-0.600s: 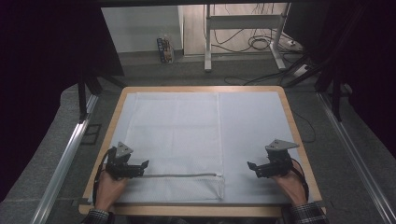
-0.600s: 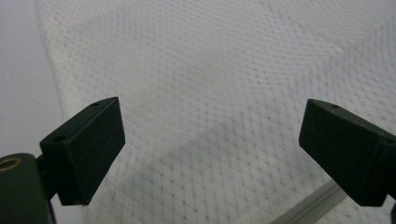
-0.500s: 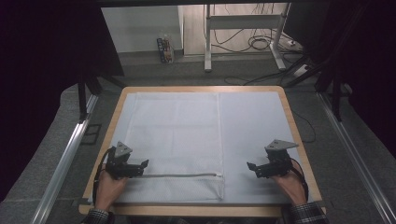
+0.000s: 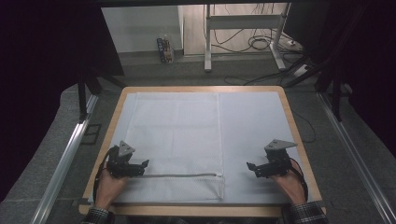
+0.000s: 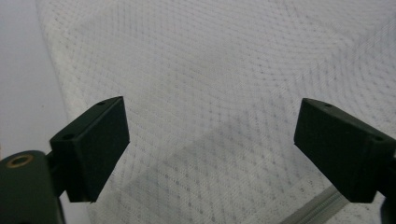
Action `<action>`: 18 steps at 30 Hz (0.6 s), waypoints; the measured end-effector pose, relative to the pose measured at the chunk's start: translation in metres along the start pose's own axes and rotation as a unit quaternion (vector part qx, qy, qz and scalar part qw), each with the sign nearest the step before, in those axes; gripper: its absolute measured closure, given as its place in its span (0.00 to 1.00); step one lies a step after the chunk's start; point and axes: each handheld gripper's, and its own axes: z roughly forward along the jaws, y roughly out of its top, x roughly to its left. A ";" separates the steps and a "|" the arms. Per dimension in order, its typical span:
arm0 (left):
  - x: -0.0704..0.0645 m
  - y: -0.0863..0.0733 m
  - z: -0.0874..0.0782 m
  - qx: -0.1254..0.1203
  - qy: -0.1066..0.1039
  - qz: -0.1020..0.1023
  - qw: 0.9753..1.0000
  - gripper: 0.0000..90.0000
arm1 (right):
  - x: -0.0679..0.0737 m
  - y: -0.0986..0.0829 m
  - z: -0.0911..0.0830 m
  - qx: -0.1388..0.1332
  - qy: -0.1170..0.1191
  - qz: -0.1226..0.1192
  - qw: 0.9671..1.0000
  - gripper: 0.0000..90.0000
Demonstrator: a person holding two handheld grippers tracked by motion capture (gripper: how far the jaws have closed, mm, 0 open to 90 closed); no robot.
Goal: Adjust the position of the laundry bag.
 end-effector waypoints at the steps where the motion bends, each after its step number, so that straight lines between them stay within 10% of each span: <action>1: 0.000 0.000 -0.001 -0.001 0.000 -0.001 1.000 0.13 | 0.000 0.000 0.000 0.000 -0.001 -0.002 1.000 0.00; 18: 0.008 0.001 -0.001 -0.005 0.002 -0.024 1.000 0.10 | 0.005 0.006 0.004 0.001 -0.002 -0.001 1.000 0.02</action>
